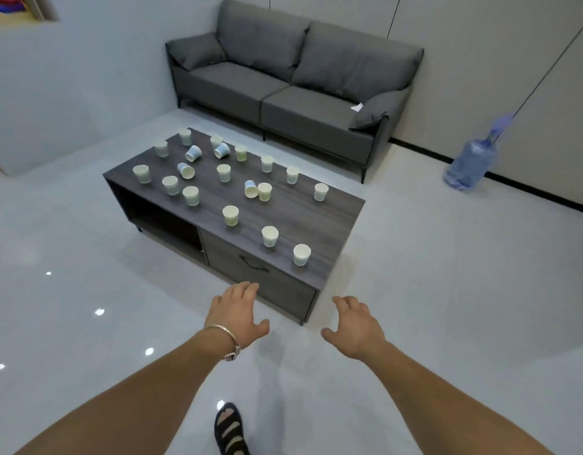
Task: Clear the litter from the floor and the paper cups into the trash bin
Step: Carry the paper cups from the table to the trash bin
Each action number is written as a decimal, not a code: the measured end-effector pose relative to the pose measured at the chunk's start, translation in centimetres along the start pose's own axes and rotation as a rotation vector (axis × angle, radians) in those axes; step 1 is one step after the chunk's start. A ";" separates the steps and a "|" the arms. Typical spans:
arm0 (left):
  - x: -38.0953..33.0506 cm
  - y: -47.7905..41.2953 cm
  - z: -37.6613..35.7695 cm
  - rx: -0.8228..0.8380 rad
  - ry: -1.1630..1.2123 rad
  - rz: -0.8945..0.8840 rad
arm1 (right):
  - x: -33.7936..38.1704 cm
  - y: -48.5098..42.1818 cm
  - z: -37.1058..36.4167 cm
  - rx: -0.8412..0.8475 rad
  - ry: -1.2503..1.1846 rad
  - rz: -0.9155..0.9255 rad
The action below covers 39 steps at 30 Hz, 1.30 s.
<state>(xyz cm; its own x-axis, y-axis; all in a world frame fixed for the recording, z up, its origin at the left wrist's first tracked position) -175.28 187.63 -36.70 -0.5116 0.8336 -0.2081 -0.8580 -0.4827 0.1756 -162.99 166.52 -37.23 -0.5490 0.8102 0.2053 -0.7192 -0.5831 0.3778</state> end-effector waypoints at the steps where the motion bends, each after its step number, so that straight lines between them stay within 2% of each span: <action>1: 0.7 -2.0 0.3 0.010 0.003 -0.008 | 0.5 -1.7 0.4 0.005 -0.001 -0.014; 7: 2.4 -12.0 3.1 0.033 0.031 -0.081 | 1.9 -10.0 2.4 0.025 -0.025 -0.094; 13: 2.6 -20.4 2.3 0.075 0.038 -0.110 | 2.0 -19.7 2.6 0.055 -0.073 -0.109; 19: 4.4 -28.7 -1.9 0.188 0.035 -0.052 | 0.0 -32.2 0.4 0.092 -0.162 -0.169; 26: 5.4 -36.3 -10.8 0.315 0.142 0.012 | -3.4 -44.2 -6.8 0.192 -0.163 -0.215; 31: 6.6 -37.9 -17.4 0.425 0.168 0.011 | -4.3 -47.4 -12.2 0.266 -0.148 -0.235; 34: 6.7 -38.1 -19.6 0.456 0.214 -0.022 | -3.9 -47.4 -13.3 0.233 -0.189 -0.271; 37: 7.4 -38.5 -20.0 0.462 0.271 -0.034 | -1.4 -46.4 -12.5 0.183 -0.372 -0.290; 39: 8.0 -38.8 -19.2 0.456 0.334 -0.044 | 1.7 -45.5 -11.8 0.252 -0.530 -0.226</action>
<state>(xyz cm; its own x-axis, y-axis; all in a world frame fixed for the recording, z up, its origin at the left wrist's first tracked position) -147.02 207.88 -63.64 -0.5264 0.6842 -0.5047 -0.8099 -0.2230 0.5424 -136.23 193.71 -64.71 -0.0625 0.8691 0.4907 -0.6348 -0.4140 0.6524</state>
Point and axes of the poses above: each hand's wrist, its own y-axis away from the middle knuckle, its own z-axis out of the back of the hand, x = y × z, the point moved 5 cm from there along -y, towards the middle knuckle, and after that the axes turned 4 degrees about z, right-handed, at the moved point
